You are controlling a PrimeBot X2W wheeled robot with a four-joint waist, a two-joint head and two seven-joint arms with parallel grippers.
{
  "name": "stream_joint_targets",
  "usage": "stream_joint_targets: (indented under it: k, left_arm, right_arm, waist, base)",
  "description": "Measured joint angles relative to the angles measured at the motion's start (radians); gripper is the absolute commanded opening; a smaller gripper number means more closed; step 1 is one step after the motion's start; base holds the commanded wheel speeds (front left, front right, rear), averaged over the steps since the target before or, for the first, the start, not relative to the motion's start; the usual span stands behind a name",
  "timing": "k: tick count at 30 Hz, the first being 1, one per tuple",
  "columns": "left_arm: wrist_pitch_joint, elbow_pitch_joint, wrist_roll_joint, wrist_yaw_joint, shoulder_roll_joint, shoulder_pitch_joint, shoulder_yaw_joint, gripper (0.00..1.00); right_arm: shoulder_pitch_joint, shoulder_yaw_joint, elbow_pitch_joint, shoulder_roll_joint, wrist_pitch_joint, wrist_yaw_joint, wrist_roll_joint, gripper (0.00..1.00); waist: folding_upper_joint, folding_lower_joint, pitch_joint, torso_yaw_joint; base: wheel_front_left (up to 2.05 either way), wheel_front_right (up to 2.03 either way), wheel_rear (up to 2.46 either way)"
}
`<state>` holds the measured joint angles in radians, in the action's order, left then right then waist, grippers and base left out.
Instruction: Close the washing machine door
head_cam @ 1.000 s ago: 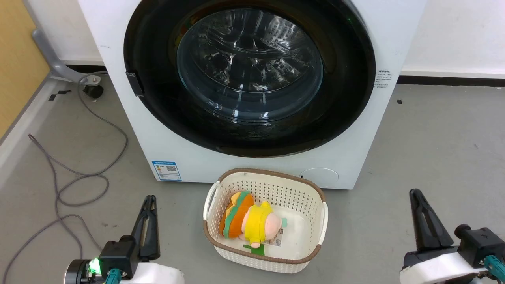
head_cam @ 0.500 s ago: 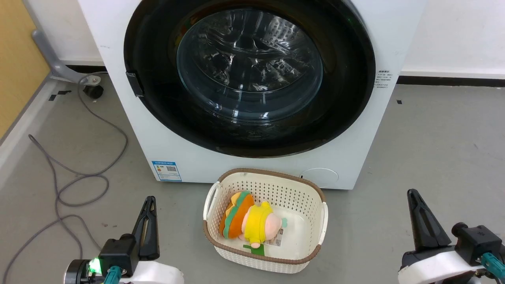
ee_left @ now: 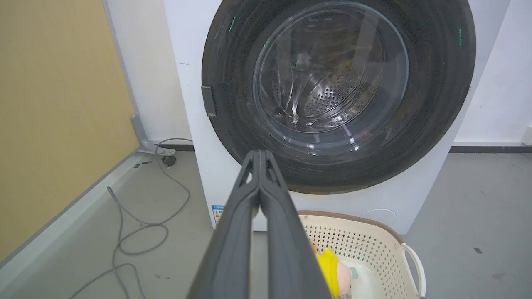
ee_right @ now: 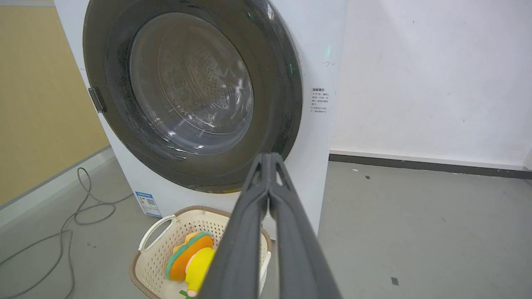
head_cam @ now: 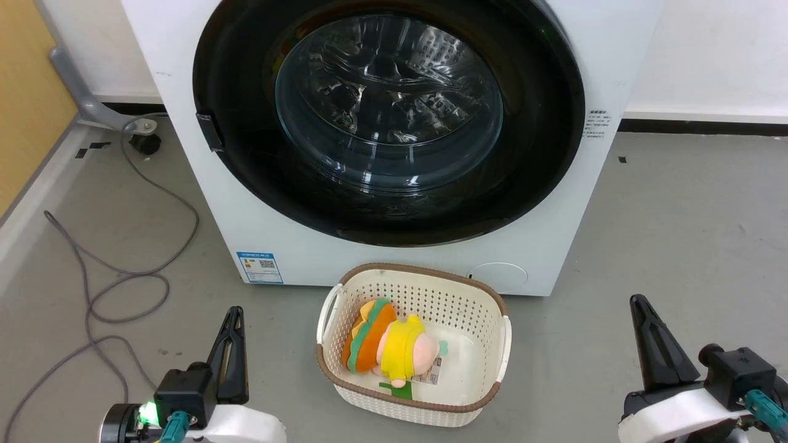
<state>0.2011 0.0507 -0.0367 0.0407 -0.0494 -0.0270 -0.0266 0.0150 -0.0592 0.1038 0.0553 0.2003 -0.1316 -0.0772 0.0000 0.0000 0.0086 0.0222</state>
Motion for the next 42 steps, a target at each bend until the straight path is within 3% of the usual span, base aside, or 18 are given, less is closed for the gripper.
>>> stream_joint_targets:
  k: [42]
  left_arm:
    - [-0.088,-0.021,0.010,-0.017,0.000,0.002,0.010,0.00]
  right_arm:
    - [0.000,0.025,-0.042,0.000,-0.087,0.000,0.035,0.00]
  waist:
    - [0.0000,0.0000,-0.004,-0.010]
  base:
    - [0.00,0.00,0.00]
